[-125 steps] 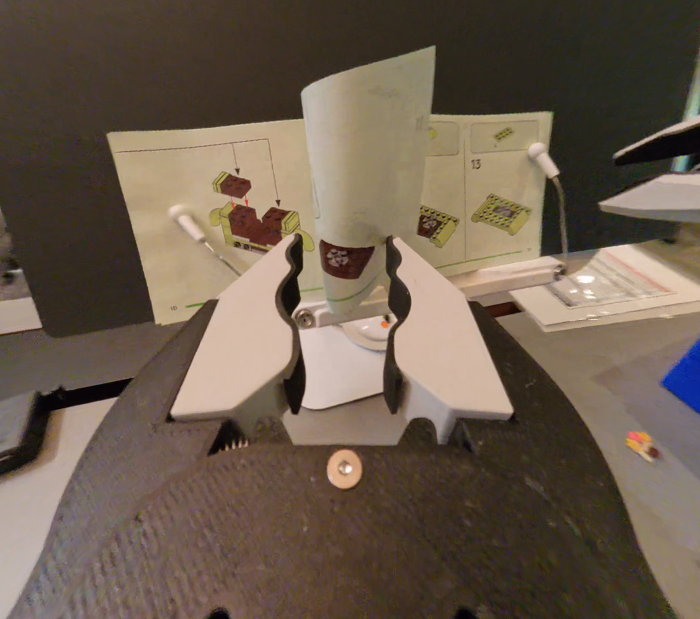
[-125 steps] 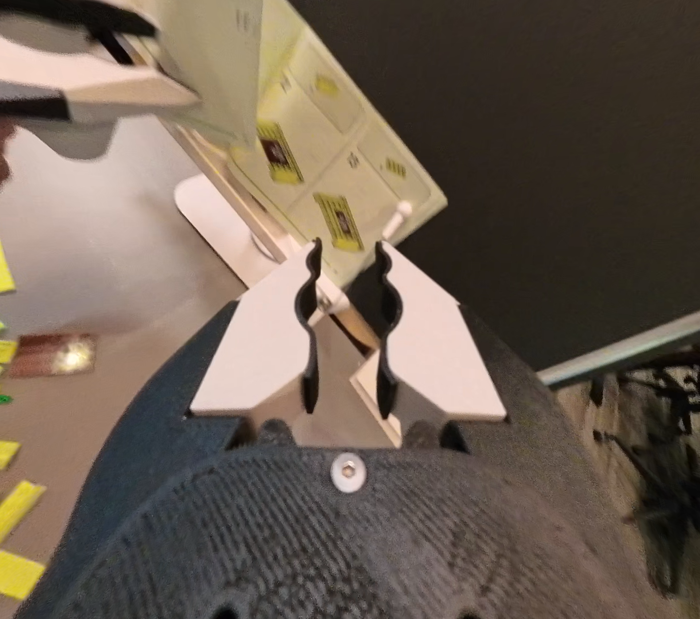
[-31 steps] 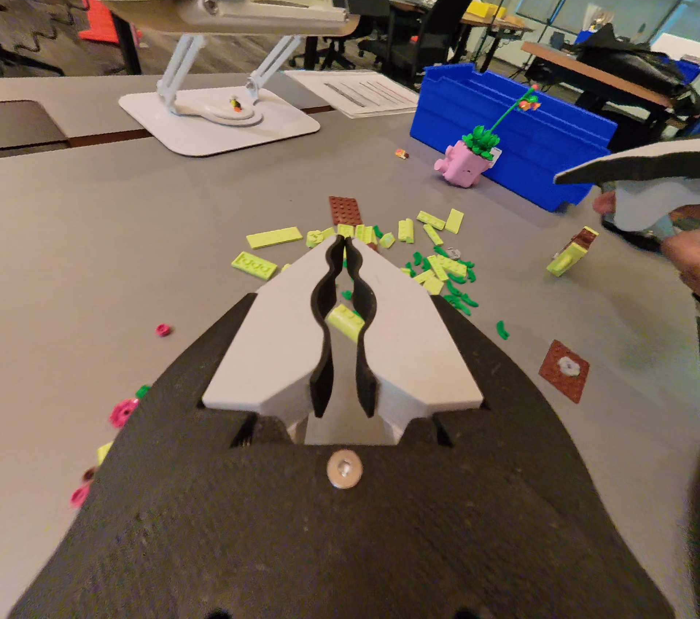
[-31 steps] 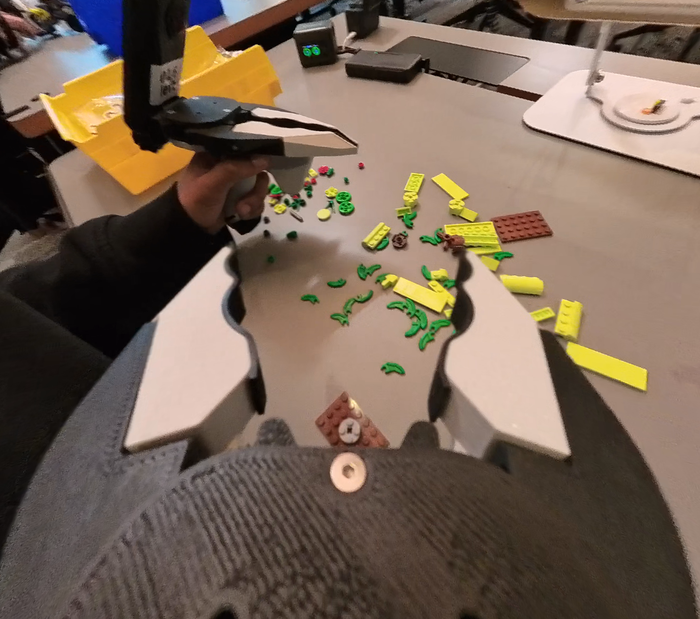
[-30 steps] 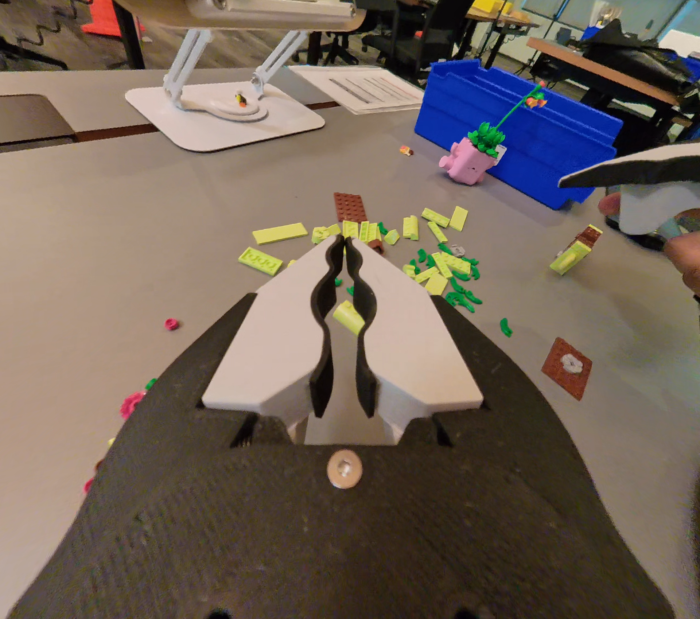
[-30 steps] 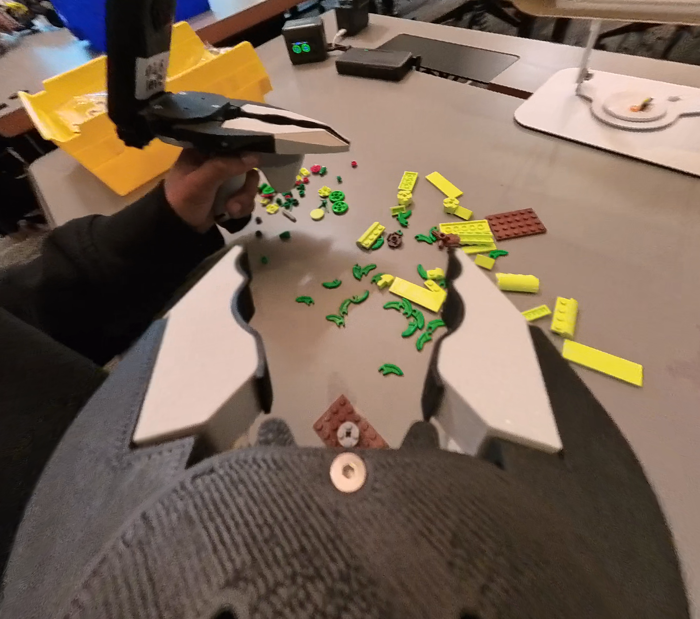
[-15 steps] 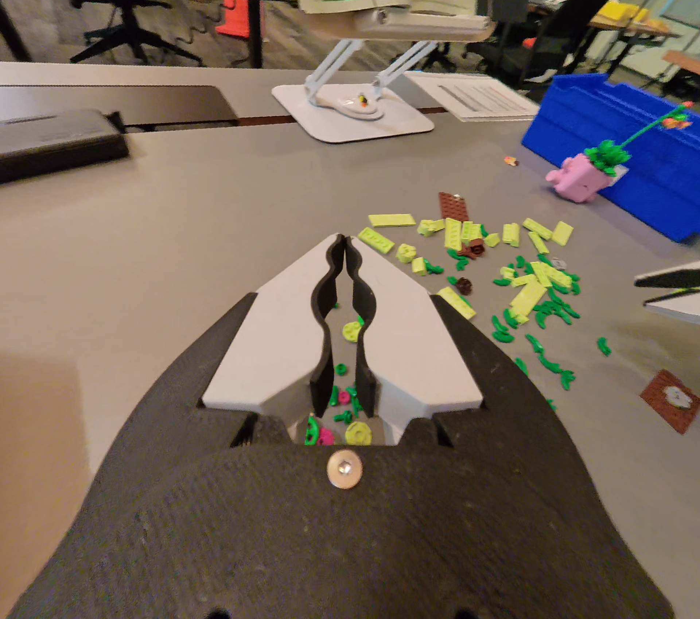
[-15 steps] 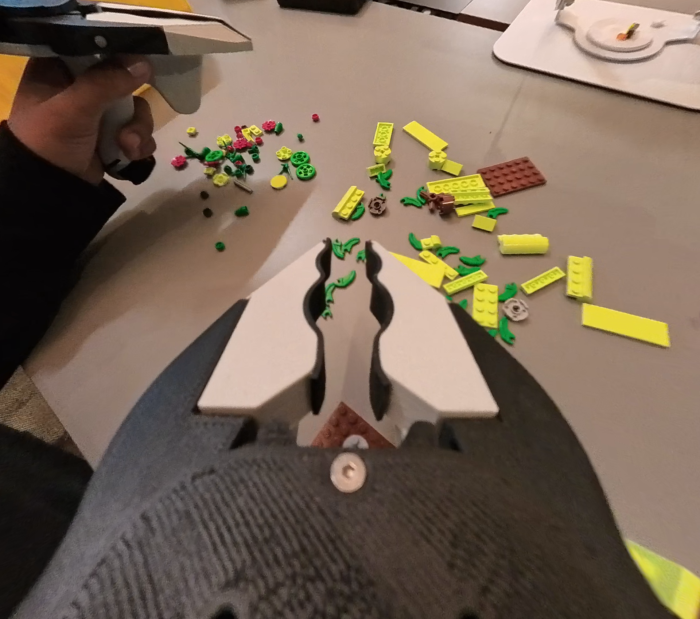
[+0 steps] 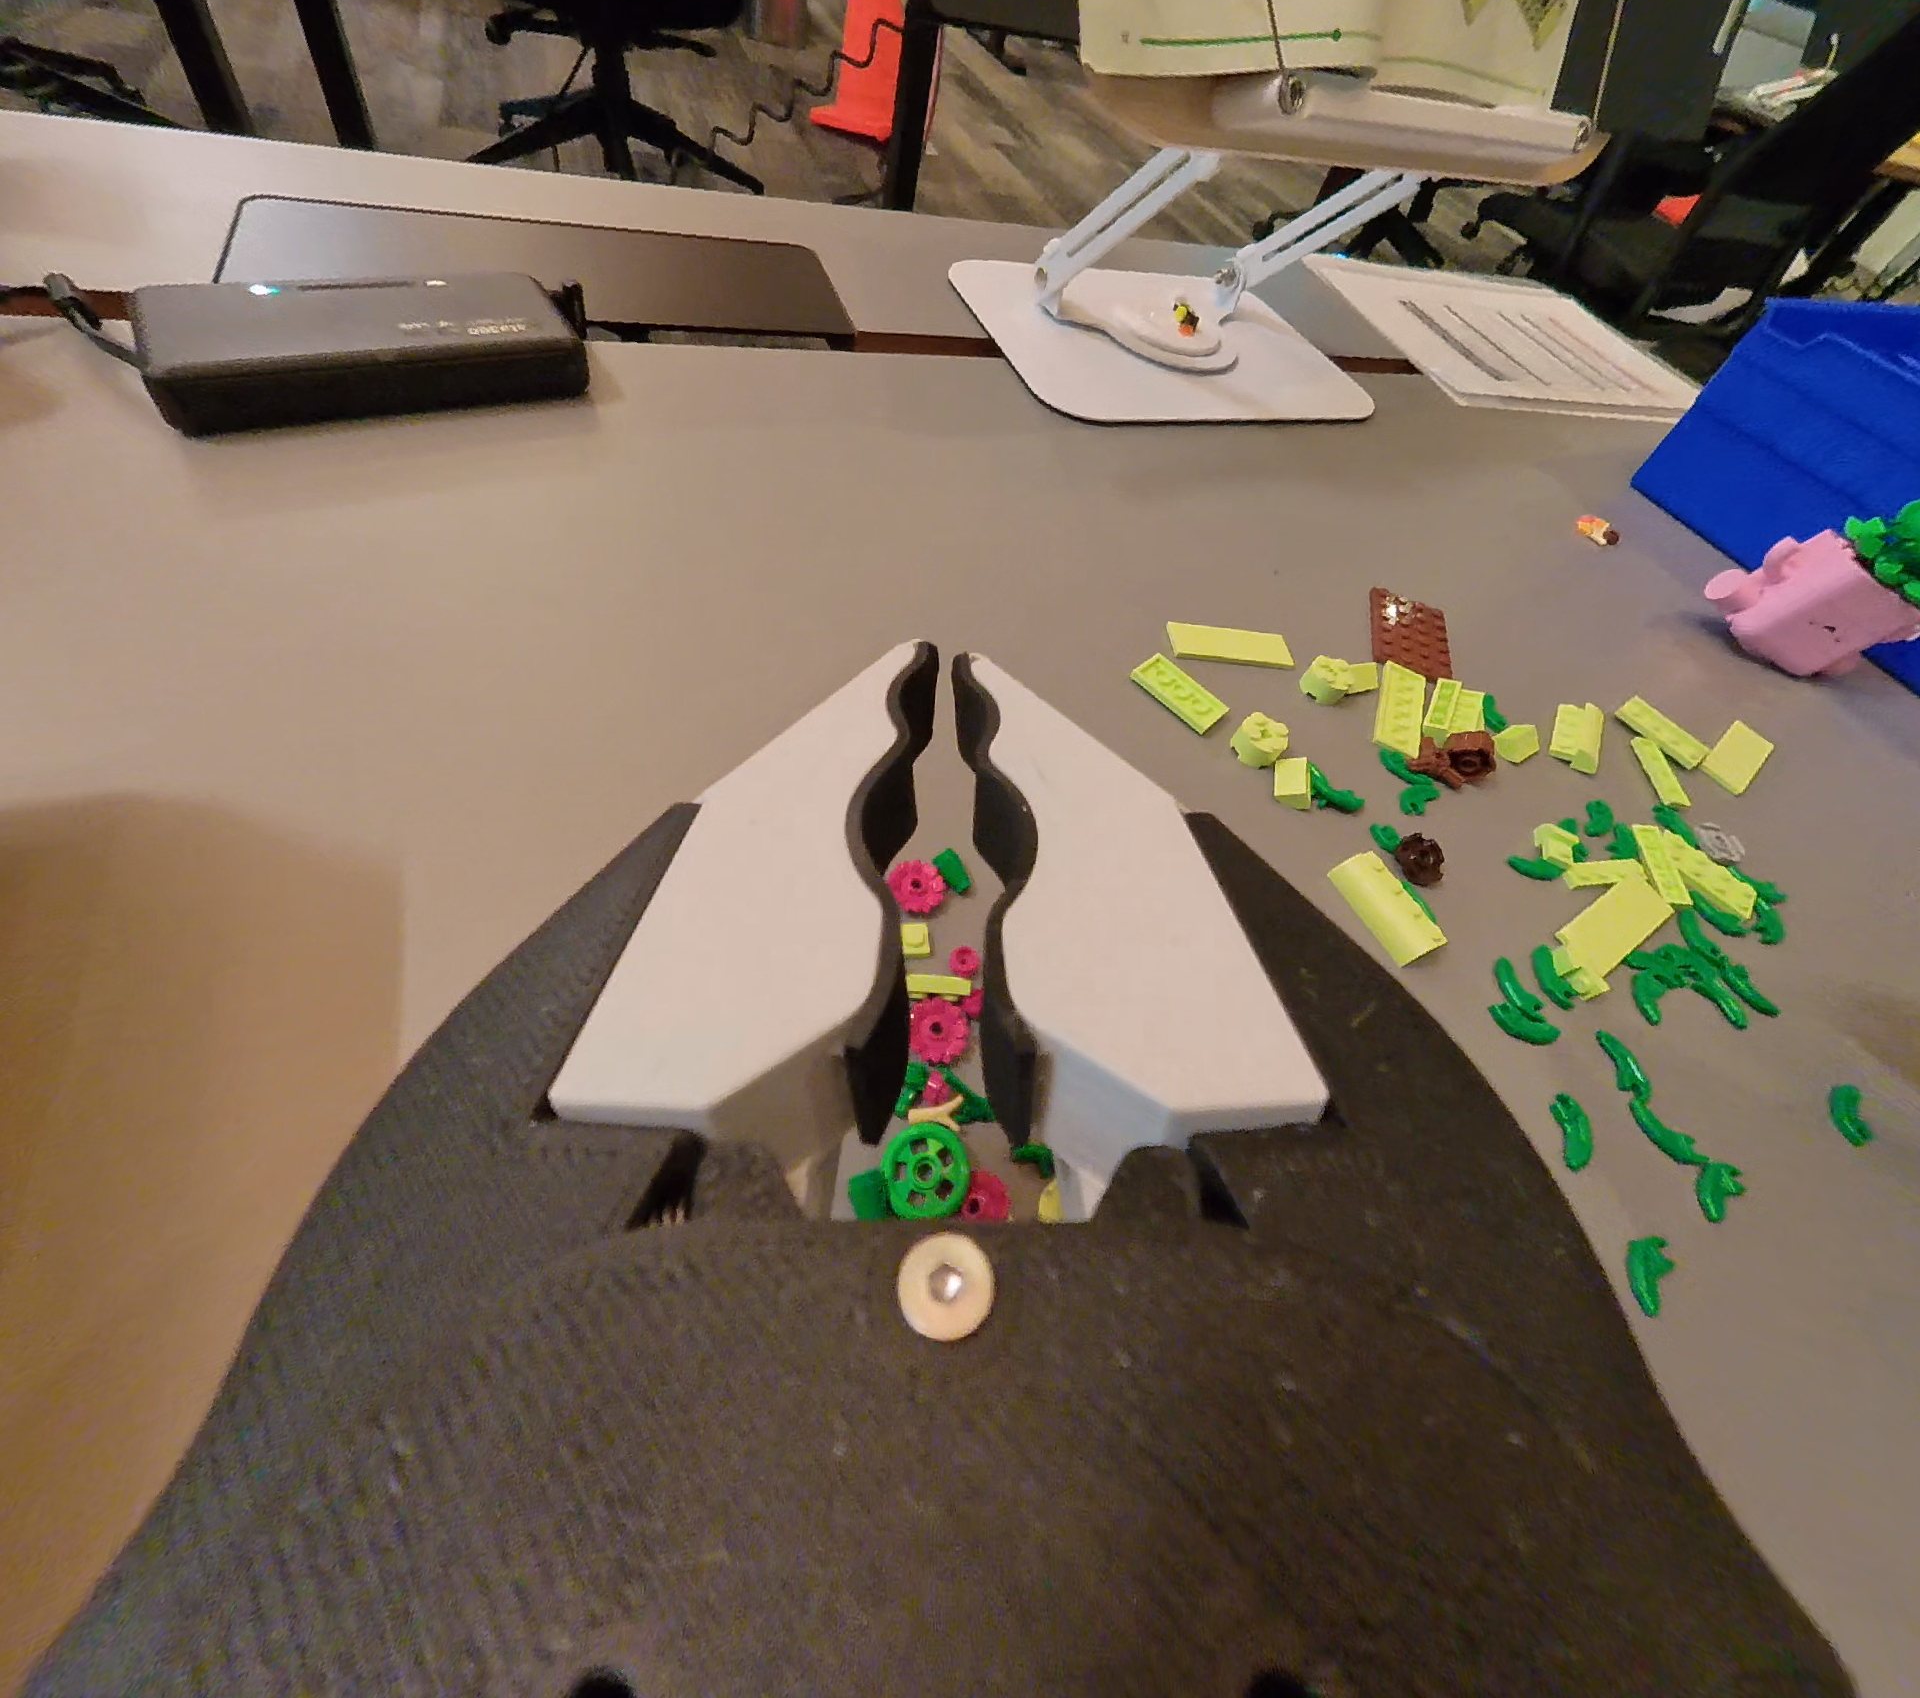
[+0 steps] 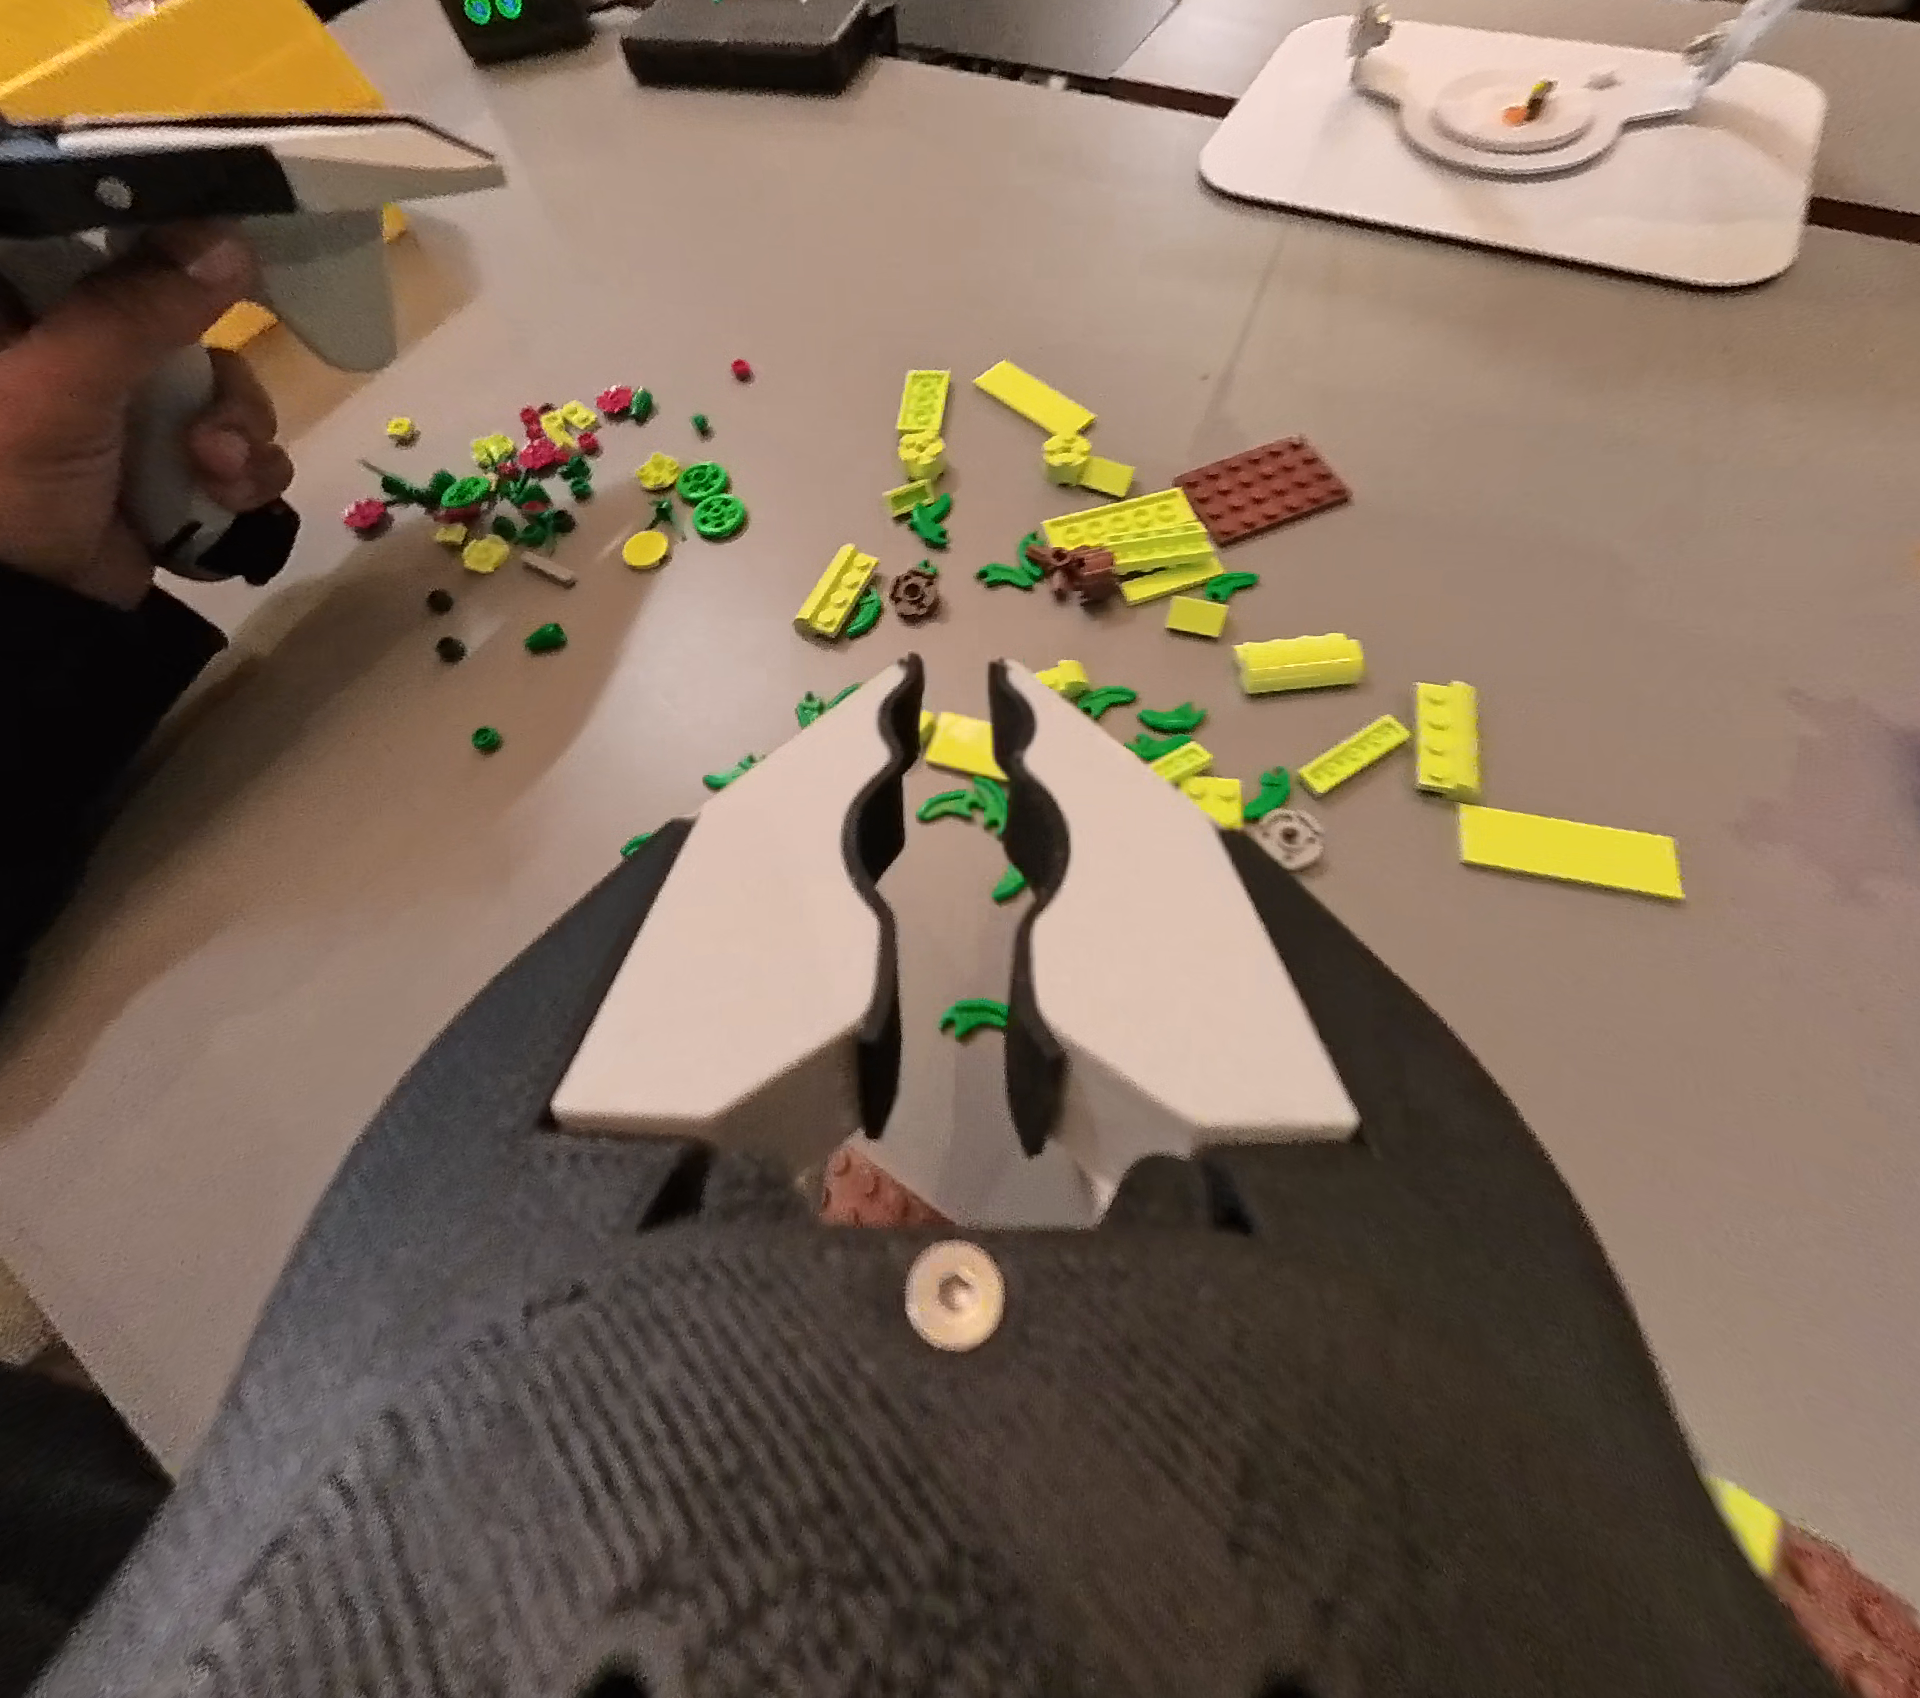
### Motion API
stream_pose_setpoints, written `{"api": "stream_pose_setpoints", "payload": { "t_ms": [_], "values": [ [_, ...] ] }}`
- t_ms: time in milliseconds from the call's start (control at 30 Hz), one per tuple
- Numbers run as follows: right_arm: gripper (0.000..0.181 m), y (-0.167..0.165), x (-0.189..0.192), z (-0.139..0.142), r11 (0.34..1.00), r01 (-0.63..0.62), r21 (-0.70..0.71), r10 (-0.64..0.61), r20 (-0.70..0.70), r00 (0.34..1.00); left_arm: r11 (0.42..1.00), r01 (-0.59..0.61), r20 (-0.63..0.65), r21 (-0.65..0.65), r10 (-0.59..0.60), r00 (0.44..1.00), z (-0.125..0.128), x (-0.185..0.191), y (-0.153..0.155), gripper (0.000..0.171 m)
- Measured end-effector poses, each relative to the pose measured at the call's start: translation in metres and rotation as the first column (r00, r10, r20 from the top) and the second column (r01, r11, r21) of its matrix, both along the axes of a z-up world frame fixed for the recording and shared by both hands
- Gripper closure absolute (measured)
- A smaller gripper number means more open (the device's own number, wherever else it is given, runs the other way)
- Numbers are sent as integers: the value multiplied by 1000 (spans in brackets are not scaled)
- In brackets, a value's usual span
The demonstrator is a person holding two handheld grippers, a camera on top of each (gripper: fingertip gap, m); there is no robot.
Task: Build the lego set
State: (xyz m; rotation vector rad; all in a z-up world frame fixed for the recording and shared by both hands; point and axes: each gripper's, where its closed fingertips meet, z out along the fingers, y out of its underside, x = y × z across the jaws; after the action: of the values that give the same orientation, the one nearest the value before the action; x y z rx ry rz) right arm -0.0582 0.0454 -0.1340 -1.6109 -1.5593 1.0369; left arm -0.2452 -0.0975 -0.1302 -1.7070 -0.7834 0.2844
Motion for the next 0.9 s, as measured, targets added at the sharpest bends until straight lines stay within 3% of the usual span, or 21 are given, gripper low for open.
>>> {"api": "stream_pose_setpoints", "payload": {
  "t_ms": [100,267,400,700,800,900],
  "values": [
    [165,9,5,6,997,35,-74,-37,-28,999,1000,-10,-1,21,10,1000,2,-1,-2,171],
    [157,-11,7,-1,952,-17,-306,2,-51,999,996,7,14,87,-8,1000,7,3,3,170],
    [158,-3,10,-13,968,14,-250,-15,-1,1000,996,25,-7,80,-25,1000,8,6,6,169],
    [170,34,10,-48,995,99,28,-102,235,966,989,116,-20,92,-114,993,10,21,22,166],
    [181,38,6,-62,993,120,-20,-109,293,950,990,126,-40,59,-123,992,7,22,24,166],
    [179,41,-2,-67,986,138,-96,-104,299,949,990,122,-38,66,-119,992,8,21,23,167]
  ]
}}
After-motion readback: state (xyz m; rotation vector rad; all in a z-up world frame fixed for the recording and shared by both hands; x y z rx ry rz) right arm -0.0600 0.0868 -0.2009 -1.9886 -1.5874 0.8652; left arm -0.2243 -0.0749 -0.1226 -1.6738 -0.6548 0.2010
